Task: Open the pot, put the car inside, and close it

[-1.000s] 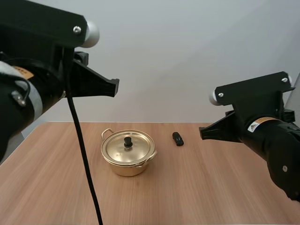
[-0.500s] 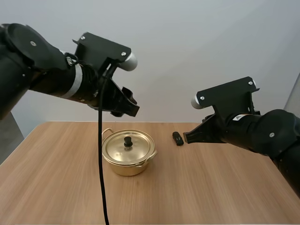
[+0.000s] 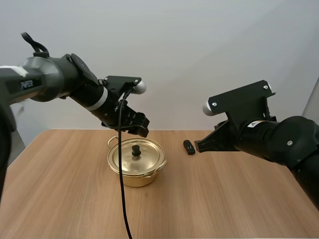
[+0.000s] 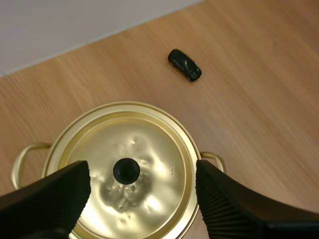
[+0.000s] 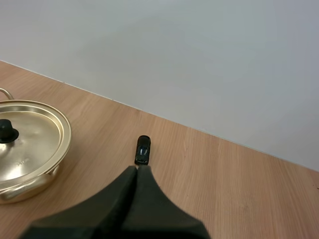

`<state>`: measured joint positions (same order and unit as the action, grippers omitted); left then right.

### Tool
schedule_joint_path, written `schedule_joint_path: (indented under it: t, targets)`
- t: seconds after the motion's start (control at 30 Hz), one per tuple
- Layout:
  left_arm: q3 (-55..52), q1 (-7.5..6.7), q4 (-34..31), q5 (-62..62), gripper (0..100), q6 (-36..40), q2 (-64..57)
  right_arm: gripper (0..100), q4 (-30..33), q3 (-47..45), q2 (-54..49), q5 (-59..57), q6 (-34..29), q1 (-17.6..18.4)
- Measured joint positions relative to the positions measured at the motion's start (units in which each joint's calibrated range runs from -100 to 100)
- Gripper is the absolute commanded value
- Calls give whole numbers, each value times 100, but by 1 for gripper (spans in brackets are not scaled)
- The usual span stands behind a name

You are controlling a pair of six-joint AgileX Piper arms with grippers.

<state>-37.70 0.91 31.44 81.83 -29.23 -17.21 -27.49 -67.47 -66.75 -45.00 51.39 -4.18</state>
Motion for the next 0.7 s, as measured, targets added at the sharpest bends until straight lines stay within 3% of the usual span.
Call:
schedule_joint_path:
  t: [0.33,0.43,0.53,0.57,0.63,0.7]
  targets:
    - [0,-6,-172,-664,96,42,1234,0,0,0,0,0,0,0]
    - [0,-6,-185,-892,74,-27,1234,0,0,0,0,0,0,0]
    - [0,-6,-185,-912,37,-113,1234,0,0,0,0,0,0,0]
    - [0,-6,-171,-912,29,-175,1234,0,0,0,0,0,0,0]
    - [0,-6,-132,-862,28,-232,1271,0,0,0,0,0,0,0]
    - [8,-6,-100,-822,40,-260,1370,0,0,0,0,0,0,0]
